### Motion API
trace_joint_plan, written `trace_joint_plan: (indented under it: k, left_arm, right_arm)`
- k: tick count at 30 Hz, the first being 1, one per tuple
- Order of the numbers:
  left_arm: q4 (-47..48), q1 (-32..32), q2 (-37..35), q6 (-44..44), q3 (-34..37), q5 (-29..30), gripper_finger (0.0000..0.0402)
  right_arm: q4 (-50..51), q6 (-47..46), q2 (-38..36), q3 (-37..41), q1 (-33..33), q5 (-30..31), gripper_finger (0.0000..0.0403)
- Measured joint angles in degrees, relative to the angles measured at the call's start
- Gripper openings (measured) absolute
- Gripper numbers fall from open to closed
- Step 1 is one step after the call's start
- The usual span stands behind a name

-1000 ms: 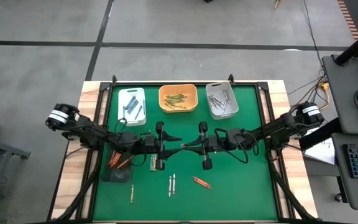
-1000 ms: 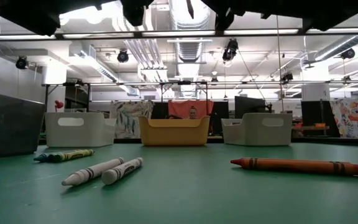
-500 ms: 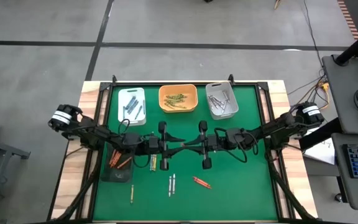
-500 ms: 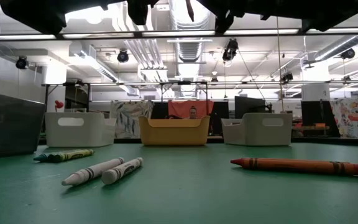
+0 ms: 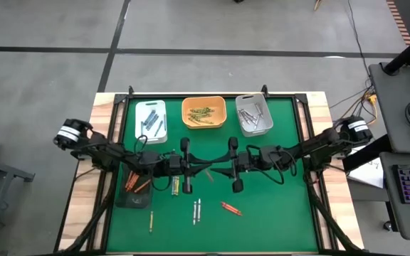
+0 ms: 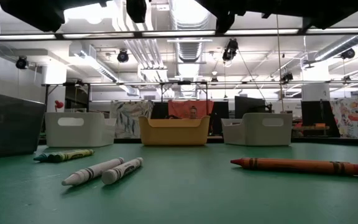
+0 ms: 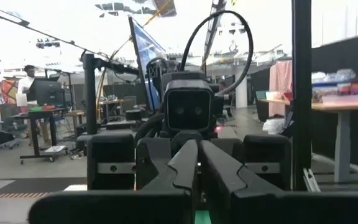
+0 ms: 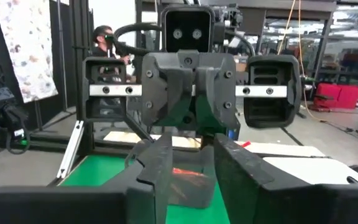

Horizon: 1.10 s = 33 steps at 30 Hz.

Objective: Sort crayons
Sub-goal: Put the orange crayon into the black bin

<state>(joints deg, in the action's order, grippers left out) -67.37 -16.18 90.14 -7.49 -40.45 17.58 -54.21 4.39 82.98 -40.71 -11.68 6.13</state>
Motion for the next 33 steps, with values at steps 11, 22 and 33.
trace_joint_plan:
  k: [11, 22, 33]
  left_arm:
    - [35.10, -0.26, -7.67, 5.06, 0.04, -0.07, 0.0002]
    - [52.17, 1.98, -6.31, 5.32, 0.09, -3.20, 0.0065]
    - [47.41, 4.76, 1.00, -0.90, -0.02, -8.09, 0.0165]
  right_arm:
    - [29.96, -7.99, -4.31, -5.10, 0.09, 12.13, 0.0111]
    - [59.25, -11.39, -4.50, -16.86, -0.06, 11.85, 0.0103]
    - [66.05, -12.33, -4.98, -19.56, -1.22, 11.46, 0.0099]
